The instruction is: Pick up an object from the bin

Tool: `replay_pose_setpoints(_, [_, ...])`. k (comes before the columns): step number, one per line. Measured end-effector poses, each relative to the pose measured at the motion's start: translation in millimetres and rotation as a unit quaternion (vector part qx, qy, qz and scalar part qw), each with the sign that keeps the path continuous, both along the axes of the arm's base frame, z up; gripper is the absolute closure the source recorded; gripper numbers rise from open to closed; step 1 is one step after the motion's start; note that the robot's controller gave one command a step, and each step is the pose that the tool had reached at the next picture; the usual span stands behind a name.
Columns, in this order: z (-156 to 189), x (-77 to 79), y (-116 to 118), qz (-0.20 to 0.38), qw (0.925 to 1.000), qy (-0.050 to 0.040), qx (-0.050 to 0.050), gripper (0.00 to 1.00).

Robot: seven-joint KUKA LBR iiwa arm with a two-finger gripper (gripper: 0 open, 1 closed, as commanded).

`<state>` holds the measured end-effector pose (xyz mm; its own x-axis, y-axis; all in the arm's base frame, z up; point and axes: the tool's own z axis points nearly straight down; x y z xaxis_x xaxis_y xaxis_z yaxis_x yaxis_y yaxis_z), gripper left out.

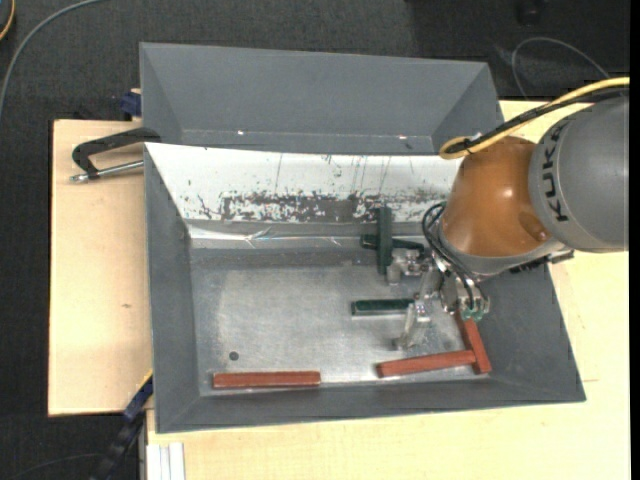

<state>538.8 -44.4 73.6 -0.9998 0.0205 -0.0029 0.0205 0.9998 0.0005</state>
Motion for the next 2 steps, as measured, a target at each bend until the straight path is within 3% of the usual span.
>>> replay_pose_setpoints(1, [-0.1,0.0,0.0,0.000,1.0000,0.0001,0.000,1.00])
replay_pose_setpoints(2, [141.5,14.5,-10.3,-0.011,0.9999,-0.0066,0.000,1.00])
